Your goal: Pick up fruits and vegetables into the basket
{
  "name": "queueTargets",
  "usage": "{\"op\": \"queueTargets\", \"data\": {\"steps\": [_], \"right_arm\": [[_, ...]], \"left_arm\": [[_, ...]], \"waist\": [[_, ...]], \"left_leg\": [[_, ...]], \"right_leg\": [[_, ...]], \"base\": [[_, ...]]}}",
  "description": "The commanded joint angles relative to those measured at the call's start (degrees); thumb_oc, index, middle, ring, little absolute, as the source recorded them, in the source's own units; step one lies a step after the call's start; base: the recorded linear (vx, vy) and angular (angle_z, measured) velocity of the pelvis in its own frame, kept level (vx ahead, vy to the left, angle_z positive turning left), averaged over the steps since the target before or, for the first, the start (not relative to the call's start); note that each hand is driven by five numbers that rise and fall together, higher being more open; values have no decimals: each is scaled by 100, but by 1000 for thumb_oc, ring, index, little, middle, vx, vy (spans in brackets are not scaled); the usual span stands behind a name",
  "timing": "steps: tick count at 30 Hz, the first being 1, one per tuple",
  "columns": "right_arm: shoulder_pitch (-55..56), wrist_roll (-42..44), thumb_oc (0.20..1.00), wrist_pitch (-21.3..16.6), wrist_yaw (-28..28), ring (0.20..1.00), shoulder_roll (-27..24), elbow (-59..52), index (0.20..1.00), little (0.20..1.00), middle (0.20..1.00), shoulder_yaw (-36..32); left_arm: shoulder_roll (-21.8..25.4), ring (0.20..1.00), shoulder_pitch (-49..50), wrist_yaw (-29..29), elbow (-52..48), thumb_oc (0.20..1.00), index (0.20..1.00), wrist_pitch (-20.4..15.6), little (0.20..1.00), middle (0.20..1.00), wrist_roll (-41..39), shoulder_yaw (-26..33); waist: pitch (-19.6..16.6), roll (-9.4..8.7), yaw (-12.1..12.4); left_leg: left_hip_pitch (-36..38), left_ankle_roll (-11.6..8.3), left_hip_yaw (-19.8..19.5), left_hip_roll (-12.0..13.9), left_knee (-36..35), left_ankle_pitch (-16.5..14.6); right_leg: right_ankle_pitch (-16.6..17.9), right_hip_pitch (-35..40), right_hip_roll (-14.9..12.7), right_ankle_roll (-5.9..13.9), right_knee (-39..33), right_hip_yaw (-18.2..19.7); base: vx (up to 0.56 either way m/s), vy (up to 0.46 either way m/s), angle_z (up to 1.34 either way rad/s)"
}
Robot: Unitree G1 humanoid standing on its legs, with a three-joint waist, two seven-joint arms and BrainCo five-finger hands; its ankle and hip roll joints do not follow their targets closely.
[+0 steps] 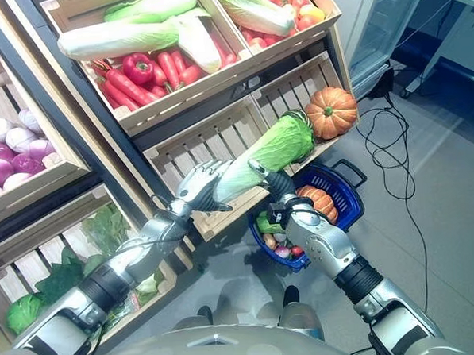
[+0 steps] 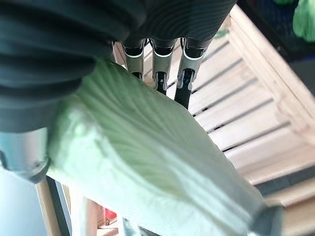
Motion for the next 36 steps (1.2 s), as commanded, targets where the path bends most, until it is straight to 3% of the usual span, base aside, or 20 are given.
{"op": "queueTargets", "data": {"steps": [1,6,11,16,21,29,36], "right_arm": [[-798,-387,200,-1175,98,200,1,-976,200,200,200,-1111],[-520,-930,200,-1410,-3,200,-282,-1319,200,200,200,-1707],[-219,-1457,200,-1549,-217,200,-592,-1570,200,200,200,-2289],[69,-1879,200,-1705,-482,200,-971,-1483,200,200,200,-2900],[293,-2274,200,-1825,-670,200,-1141,-1304,200,200,200,-3258],[455,-2693,200,-1841,-987,200,-1187,-618,200,200,200,-3463],[44,-2399,200,-1586,-1102,200,-1095,485,200,200,200,-3404]], "left_arm": [[209,1000,453,-362,442,1000,1000,40,1000,1000,-981,-66],[106,1000,987,-387,984,1000,1000,101,1000,1000,-1779,564],[75,1000,1458,-277,1332,1000,1000,-64,1000,1000,-2371,1173],[-40,1000,1905,-442,1908,1000,1000,-529,1000,1000,-3274,1866],[-297,1000,2106,-599,2429,1000,1000,-755,1000,1000,-3941,2259],[-655,1000,2266,-669,3204,1000,1000,-798,1000,1000,-4733,2771],[-783,1000,2225,-729,3504,1000,1000,-688,1000,1000,-5007,2888]], "waist": [[302,-84,158],[418,-35,197],[613,53,214],[1117,238,165],[1500,401,104],[1978,597,94],[2227,789,116]], "left_leg": [[-240,65,169,199,314,-519],[-355,49,114,259,384,-477],[-629,23,24,304,522,-421],[-1115,1,-68,303,641,-267],[-1492,3,-98,281,763,-182],[-2107,21,-196,200,1119,-81],[-2606,42,-218,132,1365,113]], "right_leg": [[-987,382,-358,521,496,67],[-1082,293,-310,430,641,18],[-1183,38,-259,310,860,-23],[-1273,-529,-194,154,1211,-22],[-1377,-1003,-167,24,1560,27],[-1627,-1820,-194,-166,2436,53],[-1777,-2538,-257,-293,3110,13]], "base": [[-31,-50,3],[-31,-64,3],[-69,-43,1],[-168,-9,3],[-102,9,-3],[-65,-22,7],[-52,-9,9]]}}
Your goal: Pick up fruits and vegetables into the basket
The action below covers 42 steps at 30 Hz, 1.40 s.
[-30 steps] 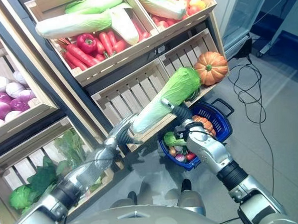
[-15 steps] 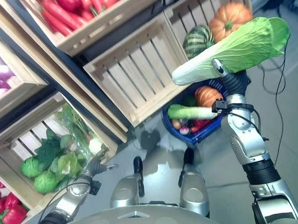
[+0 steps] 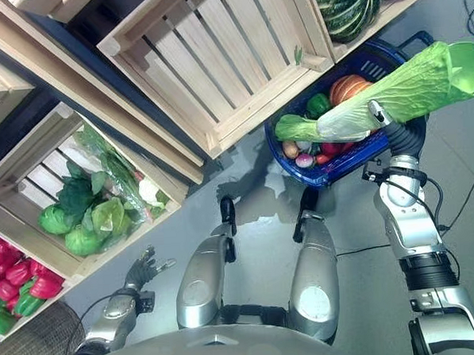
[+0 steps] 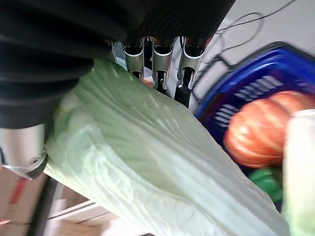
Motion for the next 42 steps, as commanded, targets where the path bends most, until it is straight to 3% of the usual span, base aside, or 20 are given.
{"op": "queueTargets", "data": {"steps": [1,5,6,12,21,26,32,37,42], "right_arm": [[-167,132,200,-188,-263,200,-140,-107,200,200,200,-245],[-613,481,200,17,-313,200,-288,700,200,200,200,-195],[-651,549,200,31,-289,200,-300,799,200,200,200,-180],[-1371,1610,200,107,128,200,-548,2179,200,200,200,-140],[-2334,2937,200,44,1259,200,-897,3607,200,200,200,-61],[-2626,3698,200,58,2236,200,-999,4107,200,200,200,-23],[-2860,3772,200,21,3252,200,-1078,4317,200,200,200,85],[-3183,3446,200,215,3288,200,-1248,4742,200,200,200,204],[-3421,3644,200,506,3255,200,-1340,5255,200,200,200,157]], "left_arm": [[46,1000,275,-21,103,1000,1000,-15,1000,1000,-332,132],[81,1000,252,-68,103,1000,1000,27,1000,1000,-453,24],[85,1000,262,-77,112,1000,1000,34,1000,1000,-458,3],[186,1000,234,-102,40,1000,1000,55,1000,1000,-541,-168],[400,1000,312,-121,-320,1000,1000,123,1000,1000,-534,-463],[511,1000,361,-136,-466,1000,1000,111,1000,1000,-530,-537],[673,1000,380,-225,-587,1000,1000,70,1000,1000,-584,-570],[708,1000,338,-295,-543,1000,1000,29,1000,1000,-594,-579],[682,1000,334,-304,-494,1000,1000,-101,1000,1000,-568,-663]], "waist": [[-119,87,-70],[-118,228,8],[-118,218,3],[-118,391,164],[-118,662,402],[-118,754,506],[-118,821,608],[-118,858,665],[-118,924,731]], "left_leg": [[-579,78,-87,234,454,40],[-912,89,-109,156,558,131],[-850,49,-137,126,598,4],[-1281,82,-124,32,694,64],[-1951,157,-143,-146,882,69],[-2241,181,-159,-184,912,80],[-2507,187,-182,-192,890,158],[-2615,178,-190,-188,854,202],[-2686,172,-180,-197,805,243]], "right_leg": [[-762,141,168,12,521,-48],[-829,-285,136,-43,798,-53],[-1003,-250,124,7,881,13],[-1061,-833,46,-20,1235,19],[-1166,-1663,-84,-80,1731,70],[-1190,-1963,-73,-107,1838,74],[-1212,-2240,-54,-126,1946,39],[-1218,-2376,-42,-134,1986,17],[-1221,-2461,-31,-155,1971,-3]], "base": [[-38,-18,5],[-13,-20,2],[57,-22,6],[-24,-34,6],[-35,-44,7],[-25,-59,5],[-26,-68,2],[-26,-41,3],[-13,-11,1]]}}
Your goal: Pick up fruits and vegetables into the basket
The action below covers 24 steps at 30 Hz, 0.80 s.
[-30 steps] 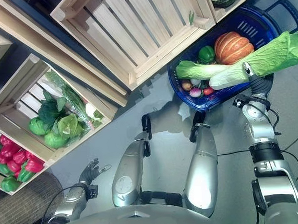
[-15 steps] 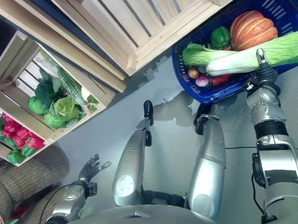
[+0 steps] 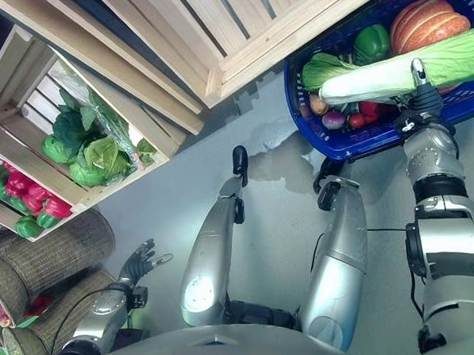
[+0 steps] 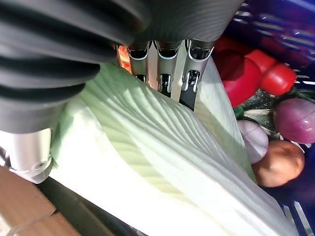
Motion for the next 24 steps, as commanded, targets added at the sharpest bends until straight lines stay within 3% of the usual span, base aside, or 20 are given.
{"op": "queueTargets", "data": {"steps": [1,5,6,7,20,24], "right_arm": [[7,159,200,34,211,200,-655,284,200,200,200,109],[-35,266,200,148,146,200,-666,535,200,200,200,39],[-35,292,721,176,85,721,-666,576,721,721,721,20],[-29,299,1000,198,27,1000,-662,621,1000,1000,1000,0],[518,519,1000,-179,-651,1000,-392,451,1000,1000,1000,-369],[912,445,1000,-517,-959,1000,-233,259,1000,1000,1000,-568]], "left_arm": [[124,1000,267,13,98,1000,1000,-90,1000,1000,-127,-305],[98,1000,234,33,88,1000,1000,-106,1000,1000,-124,-368],[95,1000,230,26,90,1000,1000,-106,1000,1000,-106,-368],[88,1000,222,24,94,1000,1000,-112,1000,1000,-93,-364],[-98,1000,90,99,197,1000,1000,-95,1000,1000,-33,-368],[-175,1000,24,129,297,1000,1000,-18,1000,1000,-22,-269]], "waist": [[-82,734,-79],[-82,773,-56],[-82,777,-56],[-82,779,-55],[-82,650,-252],[-82,549,-366]], "left_leg": [[-481,379,147,-194,321,-42],[-497,364,155,-211,306,-7],[-489,364,159,-214,295,-4],[-477,363,165,-218,273,6],[66,343,216,-257,58,-42],[407,347,218,-272,26,-115]], "right_leg": [[-322,400,265,574,-112,-33],[-313,380,249,569,-145,-59],[-305,386,251,569,-165,-61],[-288,402,257,573,-201,-62],[-70,954,338,659,-751,-21],[-14,1333,323,703,-940,8]], "base": [[-32,-17,1],[-25,-4,1],[0,0,0],[-30,18,0],[-7,63,0],[12,109,1]]}}
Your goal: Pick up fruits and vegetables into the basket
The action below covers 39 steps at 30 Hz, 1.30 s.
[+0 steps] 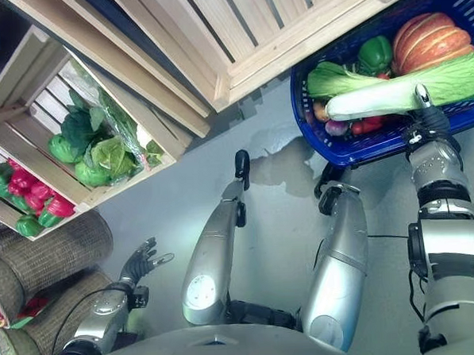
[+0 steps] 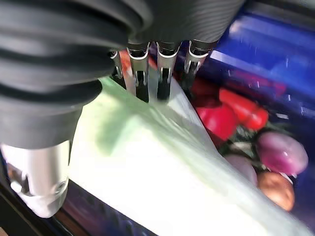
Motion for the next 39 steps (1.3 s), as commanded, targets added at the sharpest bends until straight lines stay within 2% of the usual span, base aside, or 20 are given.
{"op": "queueTargets", "data": {"steps": [1,9,10,13,20,22,24,26,29,33,35,39], "right_arm": [[366,76,1000,-565,-345,1000,-290,-195,1000,1000,1000,-204],[1479,-509,1000,-1590,-1104,1000,290,-1520,1000,1000,1000,-409],[1643,-592,1000,-1667,-1195,1000,375,-1730,1000,1000,1000,-429],[2190,-876,1000,-1921,-1307,1000,574,-2362,1000,1000,1000,-538],[3340,-2037,1000,-2313,-1164,1000,999,-3895,1000,1000,1000,-693],[3908,-2768,1000,-2396,-1025,1000,1190,-4429,1000,1000,1000,-631],[4069,-3029,1000,-2360,-939,1000,1242,-4552,1000,1000,1000,-560],[4398,-3383,1000,-2167,-752,1000,1359,-4667,1000,1000,1000,-361],[4586,-3694,1000,-2087,-620,1000,1491,-4576,1000,1000,1000,-171],[4835,-3721,1000,-1611,126,1000,1668,-4262,1000,1000,1000,339],[4856,-3827,1000,-1496,220,1000,1706,-4086,1000,1000,1000,486],[4851,-3791,1000,-1010,550,1000,1863,-3561,1000,1000,1000,937]], "left_arm": [[-176,1000,33,117,313,1000,1000,52,1000,1000,-30,-190],[-403,1000,-168,197,888,1000,1000,156,1000,1000,-72,182],[-414,1000,-205,211,941,1000,1000,163,1000,1000,-93,236],[-430,1000,-273,244,1140,1000,1000,203,1000,1000,-81,442],[-551,1000,-33,245,1509,1000,1000,20,1000,1000,55,914],[-667,1000,208,230,1570,1000,1000,-118,1000,1000,172,1153],[-727,1000,278,218,1594,1000,1000,-180,1000,1000,161,1227],[-839,1000,408,110,1644,1000,1000,-319,1000,1000,222,1345],[-896,1000,460,-21,1681,1000,1000,-396,1000,1000,201,1358],[-954,1000,426,-449,1764,1000,1000,-413,1000,1000,218,1285],[-933,1000,373,-529,1799,1000,1000,-428,1000,1000,235,1233],[-923,1000,200,-691,1770,1000,1000,-299,1000,1000,222,1100]], "waist": [[-42,476,-371],[-42,148,-714],[-42,125,-742],[-50,-35,-848],[-635,-441,-981],[-1015,-656,-1033],[-1160,-714,-1048],[-1527,-818,-1058],[-1738,-882,-1051],[-2084,-1022,-1052],[-2140,-1057,-1054],[-2275,-1146,-1034]], "left_leg": [[-175,345,201,-272,287,-163],[733,356,298,-185,-62,-303],[761,389,348,-134,-126,-165],[1211,375,365,-68,-289,-173],[1931,353,371,7,-709,-220],[2250,374,377,19,-861,-295],[2354,389,392,20,-912,-323],[2601,400,454,60,-1080,-353],[2789,399,508,70,-1228,-376],[3084,409,664,82,-1426,-444],[3143,410,705,69,-1439,-483],[3299,443,868,48,-1459,-565]], "right_leg": [[-49,684,321,589,-660,94],[169,1730,293,743,-1266,161],[375,1828,318,705,-1439,101],[488,2455,354,795,-1847,129],[748,3527,399,961,-2829,112],[869,3969,400,1069,-3219,137],[925,4102,395,1110,-3352,145],[1066,4398,375,1210,-3661,128],[1156,4615,355,1290,-3877,94],[1320,4961,310,1436,-4231,2],[1359,5029,293,1470,-4307,-19],[1505,5180,234,1550,-4502,-122]], "base": [[18,101,0],[31,135,-4],[-21,105,-5],[49,76,-12],[134,27,-7],[220,0,-17],[163,26,-14],[185,39,-15],[101,10,-11],[42,7,-5],[-1,12,-2],[-39,35,-7]]}}
